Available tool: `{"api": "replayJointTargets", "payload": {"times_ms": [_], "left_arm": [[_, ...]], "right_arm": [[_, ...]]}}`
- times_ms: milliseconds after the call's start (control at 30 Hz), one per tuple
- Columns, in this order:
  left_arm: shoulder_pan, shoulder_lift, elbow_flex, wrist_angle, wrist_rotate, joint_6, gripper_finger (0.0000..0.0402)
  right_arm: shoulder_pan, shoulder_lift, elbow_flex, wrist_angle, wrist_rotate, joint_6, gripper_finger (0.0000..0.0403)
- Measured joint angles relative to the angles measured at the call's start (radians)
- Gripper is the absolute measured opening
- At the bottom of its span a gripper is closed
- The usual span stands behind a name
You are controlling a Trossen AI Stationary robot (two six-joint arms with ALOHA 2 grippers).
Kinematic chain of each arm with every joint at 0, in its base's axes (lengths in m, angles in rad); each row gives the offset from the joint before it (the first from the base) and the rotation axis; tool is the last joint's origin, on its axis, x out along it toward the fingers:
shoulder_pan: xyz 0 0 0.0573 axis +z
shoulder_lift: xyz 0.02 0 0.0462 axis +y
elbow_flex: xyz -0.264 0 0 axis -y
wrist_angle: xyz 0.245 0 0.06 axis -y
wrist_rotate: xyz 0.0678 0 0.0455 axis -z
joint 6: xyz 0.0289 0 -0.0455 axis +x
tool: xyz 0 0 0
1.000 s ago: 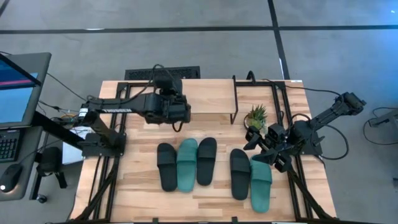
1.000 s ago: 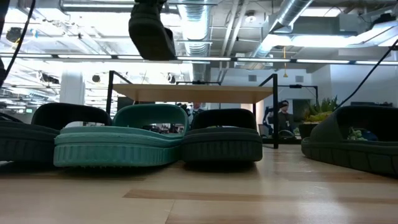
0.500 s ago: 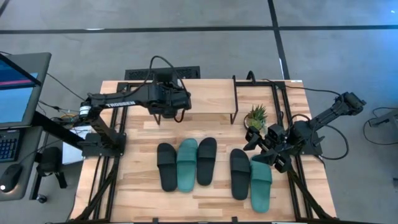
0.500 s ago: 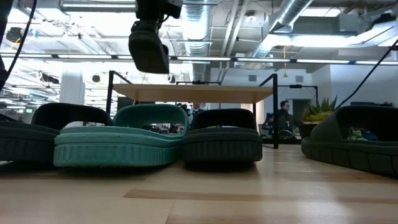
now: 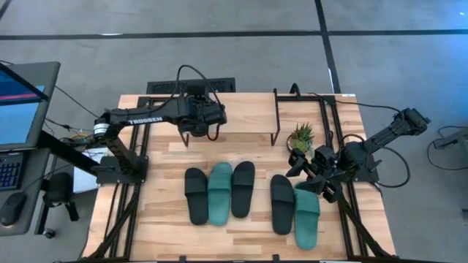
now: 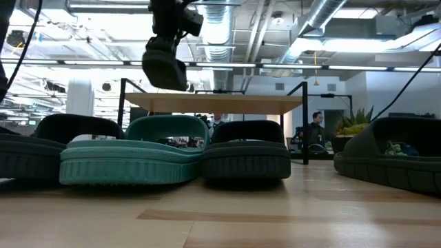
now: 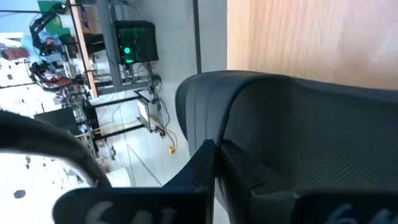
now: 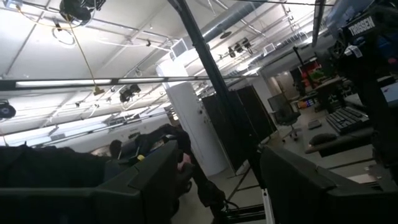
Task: Pick and place slides into the shelf
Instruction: Put the black slipper on the shelf
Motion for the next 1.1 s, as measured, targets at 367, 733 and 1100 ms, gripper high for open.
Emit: {"api": "replayJointTargets", "payload": {"times_ms": [367, 733, 1100], "left_arm": [[0.045, 0.000, 0.000, 0.044, 0.028, 0.087, 0.0000], [0.064, 0.000, 0.000, 0.036, 0.067, 0.105, 0.0000], [0.071, 0.000, 0.000, 0.002, 0.109, 0.089, 0.0000]], "right_arm": [[0.000, 0.000, 0.000, 0.000, 0.005, 0.000, 0.0214], [0.000, 0.000, 0.000, 0.000, 0.007, 0.000, 0.0214], [0.000, 0.000, 0.000, 0.000, 0.007, 0.000, 0.0214]]}}
